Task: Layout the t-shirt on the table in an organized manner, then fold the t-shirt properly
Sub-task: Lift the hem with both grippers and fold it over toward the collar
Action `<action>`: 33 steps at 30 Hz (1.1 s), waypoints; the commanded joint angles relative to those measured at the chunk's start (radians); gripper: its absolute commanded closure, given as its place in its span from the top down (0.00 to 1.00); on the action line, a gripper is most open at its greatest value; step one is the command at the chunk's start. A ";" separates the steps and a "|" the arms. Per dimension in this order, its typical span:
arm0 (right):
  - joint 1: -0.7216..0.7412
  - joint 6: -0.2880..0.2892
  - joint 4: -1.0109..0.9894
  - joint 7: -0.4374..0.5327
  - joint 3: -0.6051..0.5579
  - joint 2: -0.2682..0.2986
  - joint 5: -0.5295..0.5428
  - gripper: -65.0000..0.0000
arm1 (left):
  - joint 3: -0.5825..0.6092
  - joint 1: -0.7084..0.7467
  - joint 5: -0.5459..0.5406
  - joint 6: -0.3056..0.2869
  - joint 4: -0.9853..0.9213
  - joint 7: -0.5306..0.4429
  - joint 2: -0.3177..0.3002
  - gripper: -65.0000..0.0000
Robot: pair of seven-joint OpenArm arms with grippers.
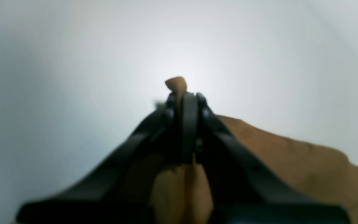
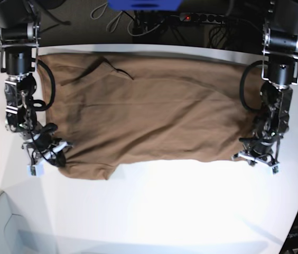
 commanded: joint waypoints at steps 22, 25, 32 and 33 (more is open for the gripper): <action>-0.321 0.010 0.505 0.027 0.229 -0.118 0.016 0.00 | -0.383 0.261 -0.062 -0.012 0.522 0.206 0.050 0.00; -0.355 0.010 0.539 0.030 0.230 -0.120 0.016 0.00 | -0.428 0.312 -0.062 -0.017 0.610 0.233 0.081 0.00; -0.447 0.011 0.628 0.031 0.232 -0.138 0.018 0.00 | -0.486 0.425 -0.062 -0.020 0.739 0.238 0.116 0.00; -0.460 0.011 0.643 0.031 0.232 -0.140 0.019 0.00 | -0.490 0.439 -0.064 -0.020 0.756 0.238 0.116 0.00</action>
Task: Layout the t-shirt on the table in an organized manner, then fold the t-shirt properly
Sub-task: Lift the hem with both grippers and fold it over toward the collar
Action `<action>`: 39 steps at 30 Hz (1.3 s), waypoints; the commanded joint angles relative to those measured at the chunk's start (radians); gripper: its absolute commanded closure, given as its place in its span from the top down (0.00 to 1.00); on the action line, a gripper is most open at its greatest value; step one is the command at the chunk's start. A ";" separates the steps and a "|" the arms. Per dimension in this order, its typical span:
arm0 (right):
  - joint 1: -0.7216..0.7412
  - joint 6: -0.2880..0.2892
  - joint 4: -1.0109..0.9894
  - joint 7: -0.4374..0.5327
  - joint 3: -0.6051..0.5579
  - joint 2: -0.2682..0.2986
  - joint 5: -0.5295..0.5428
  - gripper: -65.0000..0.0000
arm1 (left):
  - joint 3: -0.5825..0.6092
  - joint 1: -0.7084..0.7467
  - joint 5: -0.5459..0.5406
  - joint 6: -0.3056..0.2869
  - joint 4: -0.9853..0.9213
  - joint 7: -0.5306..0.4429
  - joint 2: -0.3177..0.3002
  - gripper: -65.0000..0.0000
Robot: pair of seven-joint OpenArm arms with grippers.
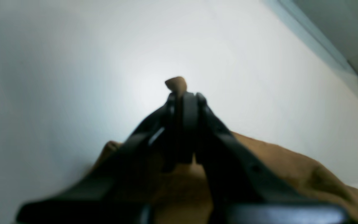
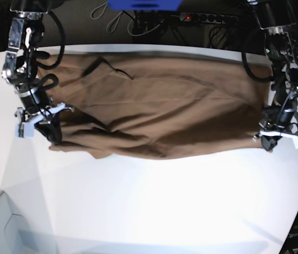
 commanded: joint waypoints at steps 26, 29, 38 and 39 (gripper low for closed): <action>-0.122 0.213 0.062 0.027 0.211 -0.074 0.013 0.00 | -0.106 0.131 -0.010 -0.009 0.122 -0.023 0.016 0.00; -0.122 0.216 0.034 0.027 0.211 -0.071 0.012 0.00 | -0.106 0.148 -0.010 -0.009 0.122 -0.023 0.016 0.00; -0.119 0.216 -0.067 0.027 0.204 -0.071 0.012 0.00 | -0.098 0.168 -0.007 -0.009 0.016 -0.023 0.015 0.00; -0.116 0.218 -0.076 0.027 0.204 -0.071 0.012 0.00 | -0.098 0.168 -0.007 -0.009 0.005 -0.023 0.015 0.00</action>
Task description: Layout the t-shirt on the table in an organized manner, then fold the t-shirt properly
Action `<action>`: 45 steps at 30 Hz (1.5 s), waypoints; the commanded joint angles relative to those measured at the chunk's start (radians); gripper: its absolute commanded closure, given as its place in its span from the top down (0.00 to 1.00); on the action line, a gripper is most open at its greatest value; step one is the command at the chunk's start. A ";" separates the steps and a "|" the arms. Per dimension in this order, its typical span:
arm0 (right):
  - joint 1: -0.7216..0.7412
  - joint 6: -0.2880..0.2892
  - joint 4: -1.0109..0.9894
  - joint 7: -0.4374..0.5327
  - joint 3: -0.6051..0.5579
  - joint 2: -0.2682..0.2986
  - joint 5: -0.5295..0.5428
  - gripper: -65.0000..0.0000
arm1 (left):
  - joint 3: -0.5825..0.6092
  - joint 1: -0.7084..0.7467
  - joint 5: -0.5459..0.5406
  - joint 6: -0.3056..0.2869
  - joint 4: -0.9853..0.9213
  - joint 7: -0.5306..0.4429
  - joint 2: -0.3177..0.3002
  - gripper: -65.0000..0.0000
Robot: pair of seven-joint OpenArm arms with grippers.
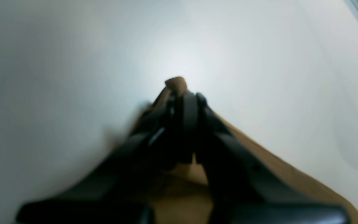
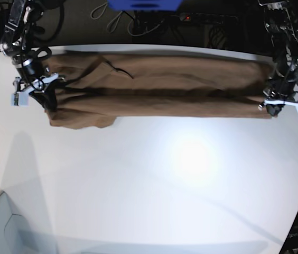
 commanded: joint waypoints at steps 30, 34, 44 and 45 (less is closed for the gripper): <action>-0.065 0.009 -0.011 0.017 0.000 0.016 0.014 0.07 | 0.000 -0.047 -0.006 -0.006 -0.251 -0.021 -0.009 0.00; -0.073 0.009 -0.009 0.020 0.007 0.020 0.014 0.30 | 0.000 -0.047 -0.006 -0.006 -0.249 -0.021 -0.009 0.00; -0.096 0.009 0.103 0.017 0.237 -0.054 0.020 0.48 | 0.000 -0.046 -0.007 -0.006 -0.241 -0.021 -0.007 0.00; -0.097 0.009 0.126 0.017 0.253 -0.063 0.020 0.48 | 0.000 -0.046 -0.007 -0.006 -0.241 -0.021 -0.007 0.00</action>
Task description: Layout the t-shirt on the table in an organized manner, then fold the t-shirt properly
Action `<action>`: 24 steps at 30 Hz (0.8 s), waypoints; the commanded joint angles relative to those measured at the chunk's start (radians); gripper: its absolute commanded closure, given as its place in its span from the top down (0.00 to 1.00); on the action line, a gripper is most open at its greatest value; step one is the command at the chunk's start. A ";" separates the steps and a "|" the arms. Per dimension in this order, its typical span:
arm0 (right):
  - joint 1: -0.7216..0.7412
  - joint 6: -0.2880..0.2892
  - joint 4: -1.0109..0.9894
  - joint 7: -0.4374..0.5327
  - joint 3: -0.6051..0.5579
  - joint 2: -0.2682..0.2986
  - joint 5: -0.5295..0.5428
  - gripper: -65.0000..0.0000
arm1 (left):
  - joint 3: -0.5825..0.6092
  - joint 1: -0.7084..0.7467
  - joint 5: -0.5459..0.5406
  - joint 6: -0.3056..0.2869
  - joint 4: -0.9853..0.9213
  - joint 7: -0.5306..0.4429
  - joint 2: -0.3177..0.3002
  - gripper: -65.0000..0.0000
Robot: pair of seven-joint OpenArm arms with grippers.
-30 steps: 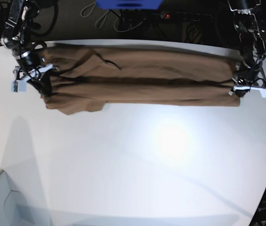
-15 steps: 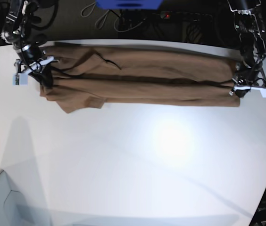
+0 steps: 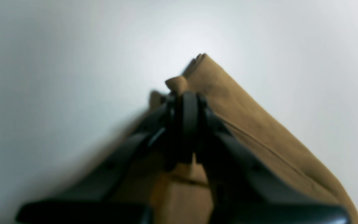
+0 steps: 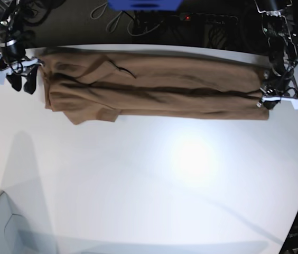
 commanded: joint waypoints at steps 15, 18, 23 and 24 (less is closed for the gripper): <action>0.230 0.007 0.144 -0.409 -0.293 0.095 0.014 0.48 | -0.002 0.017 0.019 0.023 0.002 0.039 -0.005 0.00; 0.298 0.007 0.106 -0.471 -0.295 0.095 0.014 0.48 | -0.002 0.017 0.019 0.023 0.002 0.039 -0.007 0.00; 0.372 0.007 -0.006 -0.517 -0.298 0.096 0.014 0.48 | -0.002 0.017 0.019 0.023 0.002 0.039 -0.007 0.00; 0.378 0.007 -0.031 -0.515 -0.298 0.096 0.014 0.48 | -0.002 0.017 0.019 0.023 0.002 0.039 -0.005 0.00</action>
